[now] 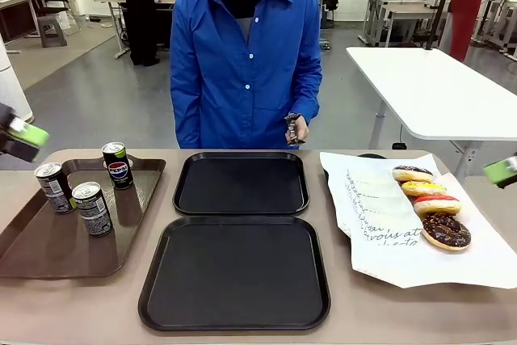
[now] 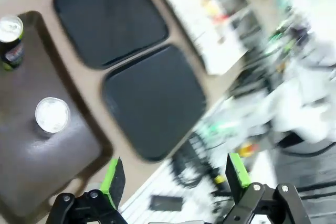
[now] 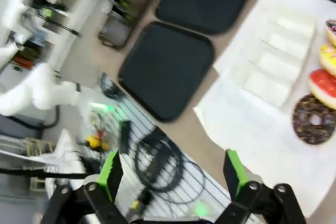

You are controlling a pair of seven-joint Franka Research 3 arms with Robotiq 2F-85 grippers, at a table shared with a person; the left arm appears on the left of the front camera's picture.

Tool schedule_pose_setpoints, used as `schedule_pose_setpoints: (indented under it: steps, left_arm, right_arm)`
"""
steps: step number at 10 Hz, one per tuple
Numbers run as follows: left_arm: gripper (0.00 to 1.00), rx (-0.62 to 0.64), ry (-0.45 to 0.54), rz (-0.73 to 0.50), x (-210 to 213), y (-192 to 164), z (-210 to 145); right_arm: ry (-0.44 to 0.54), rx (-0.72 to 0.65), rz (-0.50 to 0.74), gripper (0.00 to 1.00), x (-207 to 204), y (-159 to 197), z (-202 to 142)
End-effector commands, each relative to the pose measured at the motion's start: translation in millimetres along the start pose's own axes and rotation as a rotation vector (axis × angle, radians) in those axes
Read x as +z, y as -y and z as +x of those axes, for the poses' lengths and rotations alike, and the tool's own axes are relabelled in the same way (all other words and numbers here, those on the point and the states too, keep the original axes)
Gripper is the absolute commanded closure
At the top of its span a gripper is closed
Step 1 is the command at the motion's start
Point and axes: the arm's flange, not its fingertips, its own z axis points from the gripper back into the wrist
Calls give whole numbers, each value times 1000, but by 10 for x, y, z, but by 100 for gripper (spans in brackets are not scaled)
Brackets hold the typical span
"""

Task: Set up donuts and drinks on trays.
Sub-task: Pick up one Pepsi coke and place it on the Flat Tray.

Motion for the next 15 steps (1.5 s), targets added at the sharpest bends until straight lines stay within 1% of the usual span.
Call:
schedule_pose_setpoints:
  steps: [1, 2, 3, 4, 6, 7, 8, 10, 11, 12, 15]
  left_arm:
    - [0, 270, 203, -315, 336, -300, -86]
    - [0, 323, 226, -324, 506, -464, -162]
    - [0, 366, 235, -290, 616, -621, -257]
    - [0, 404, 235, -229, 697, -795, -353]
    - [0, 453, 218, -108, 766, -1033, -445]
    - [0, 474, 213, -75, 795, -1126, -473]
    - [0, 482, 221, -67, 844, -1198, -521]
    - [0, 482, 233, -52, 897, -1181, -580]
    - [0, 401, 229, -57, 914, -1043, -568]
    - [0, 512, 232, -78, 856, -1216, -541]
    - [0, 512, 232, -78, 856, -1216, -541]
  right_arm:
    - [130, -145, 280, 0, -121, 245, -531]
    - [164, -199, 311, 0, -30, 368, -653]
    - [189, -257, 323, 0, 53, 502, -774]
    - [209, -308, 322, 0, 130, 626, -890]
    - [168, -452, 273, 0, 177, 764, -1026]
    - [156, -490, 258, 0, 201, 782, -1064]
    - [158, -509, 244, 0, 242, 766, -1100]
    - [178, -511, 227, 0, 317, 696, -1119]
    - [152, -532, 237, 0, 309, 925, -1117]
    - [152, -532, 237, 0, 309, 925, -1117]
    - [152, -532, 237, 0, 309, 925, -1117]
